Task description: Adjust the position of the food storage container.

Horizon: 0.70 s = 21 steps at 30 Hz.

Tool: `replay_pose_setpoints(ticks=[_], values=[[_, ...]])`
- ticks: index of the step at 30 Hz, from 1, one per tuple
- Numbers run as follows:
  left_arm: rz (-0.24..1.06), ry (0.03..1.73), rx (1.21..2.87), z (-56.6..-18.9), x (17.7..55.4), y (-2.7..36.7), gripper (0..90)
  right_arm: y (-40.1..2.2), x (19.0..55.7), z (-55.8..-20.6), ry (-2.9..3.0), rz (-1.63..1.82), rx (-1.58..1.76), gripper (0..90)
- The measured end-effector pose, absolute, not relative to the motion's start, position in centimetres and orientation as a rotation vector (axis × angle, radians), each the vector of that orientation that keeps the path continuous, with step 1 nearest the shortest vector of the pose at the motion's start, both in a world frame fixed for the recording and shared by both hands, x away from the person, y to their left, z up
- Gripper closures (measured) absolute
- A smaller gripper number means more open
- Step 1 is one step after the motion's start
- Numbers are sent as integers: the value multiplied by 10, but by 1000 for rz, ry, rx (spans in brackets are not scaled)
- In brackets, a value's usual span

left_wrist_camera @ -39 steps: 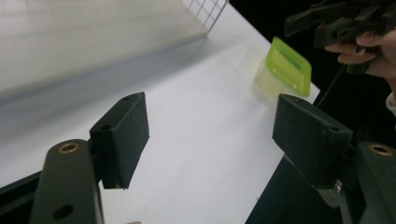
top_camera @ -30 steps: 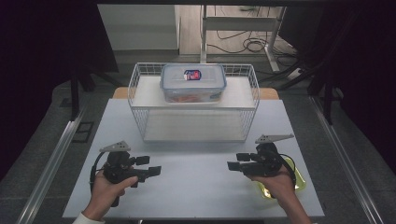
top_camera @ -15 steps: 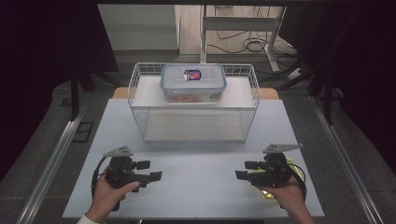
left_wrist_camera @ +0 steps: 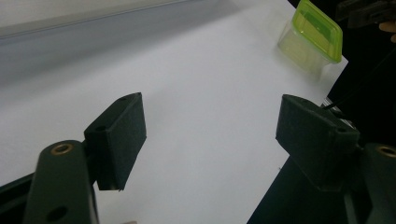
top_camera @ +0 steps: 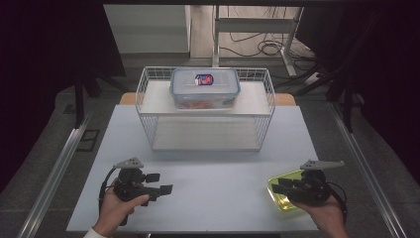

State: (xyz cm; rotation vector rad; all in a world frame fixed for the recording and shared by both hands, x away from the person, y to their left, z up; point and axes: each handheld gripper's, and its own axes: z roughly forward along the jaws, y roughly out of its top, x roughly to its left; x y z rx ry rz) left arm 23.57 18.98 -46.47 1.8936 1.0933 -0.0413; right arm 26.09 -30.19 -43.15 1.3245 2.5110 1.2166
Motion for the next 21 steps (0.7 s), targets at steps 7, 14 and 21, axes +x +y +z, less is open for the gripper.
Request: replay_pose_setpoints(ticks=[7, 14, 21], values=[[-42, 1096, 1888, -465, 236, 192, 235, -315, 245, -436, 2605, 1137, 1272, 891], [-57, 1103, 1884, -468, 237, 192, 235, -325, 223, -448, 2705, 994, 1214, 895], [-68, 1105, 1884, -469, 239, 189, 235, -326, 217, -472, 2811, 846, 1201, 895]])
